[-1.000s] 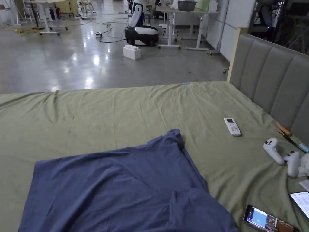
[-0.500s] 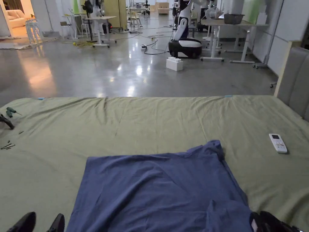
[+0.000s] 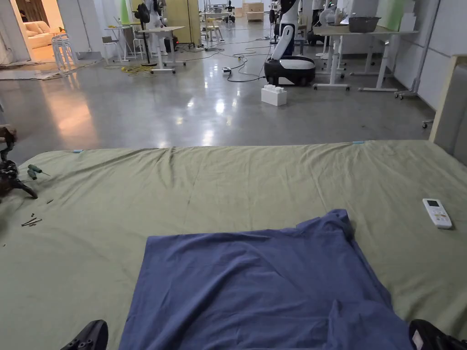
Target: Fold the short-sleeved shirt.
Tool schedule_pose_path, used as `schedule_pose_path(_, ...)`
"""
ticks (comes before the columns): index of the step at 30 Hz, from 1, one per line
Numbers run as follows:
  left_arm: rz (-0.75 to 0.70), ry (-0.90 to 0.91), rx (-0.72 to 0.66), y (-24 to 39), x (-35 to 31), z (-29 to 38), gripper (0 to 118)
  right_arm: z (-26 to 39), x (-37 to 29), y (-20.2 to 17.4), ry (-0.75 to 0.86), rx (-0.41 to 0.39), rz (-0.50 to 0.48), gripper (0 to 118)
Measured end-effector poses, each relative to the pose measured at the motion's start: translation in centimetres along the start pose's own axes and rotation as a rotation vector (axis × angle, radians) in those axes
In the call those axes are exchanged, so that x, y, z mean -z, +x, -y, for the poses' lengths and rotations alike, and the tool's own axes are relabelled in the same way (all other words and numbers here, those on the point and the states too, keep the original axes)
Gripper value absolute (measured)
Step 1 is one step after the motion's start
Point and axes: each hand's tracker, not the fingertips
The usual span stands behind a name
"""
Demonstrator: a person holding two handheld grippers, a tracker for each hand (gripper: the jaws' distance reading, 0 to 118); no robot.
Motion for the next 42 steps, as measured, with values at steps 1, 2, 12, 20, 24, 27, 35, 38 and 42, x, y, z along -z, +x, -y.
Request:
schedule_pose_path(1,-0.004,-0.003,-0.006,-0.2,0.1,0.1,0,0.0,0.1,0.0,-0.002,0.0,-0.001,0)
schedule_pose_path(2,-0.006,-0.01,-0.014,-0.4,0.3,0.2,0,0.1,0.2,-0.1,-0.006,0.001,-0.004,0)
schedule_pose_path(12,0.002,-0.132,-0.059,-3.7,2.0,3.6,0,1.1,1.1,-0.5,-0.066,0.014,-0.019,0)
schedule_pose_path(20,-0.02,-0.237,-0.171,-6.5,4.0,7.2,0,3.0,2.3,0.2,-0.144,0.063,-0.011,0)
schedule_pose_path(24,-0.016,-0.269,-0.176,-7.1,6.2,9.4,8,3.4,2.7,0.3,-0.174,0.071,-0.007,0)
schedule_pose_path(27,-0.007,-0.333,-0.231,-8.1,9.0,11.6,61,3.5,2.8,0.3,-0.188,0.077,-0.004,0)
schedule_pose_path(35,0.027,-0.536,-0.173,-8.6,15.2,17.2,80,4.1,2.6,1.2,-0.221,0.095,0.027,0)
schedule_pose_path(38,0.032,-0.59,-0.154,-8.1,16.3,19.0,40,4.4,2.5,1.7,-0.233,0.118,0.043,0)
schedule_pose_path(42,0.036,-0.592,-0.15,-7.1,17.0,19.3,11,4.5,2.1,2.6,-0.238,0.111,0.067,0)
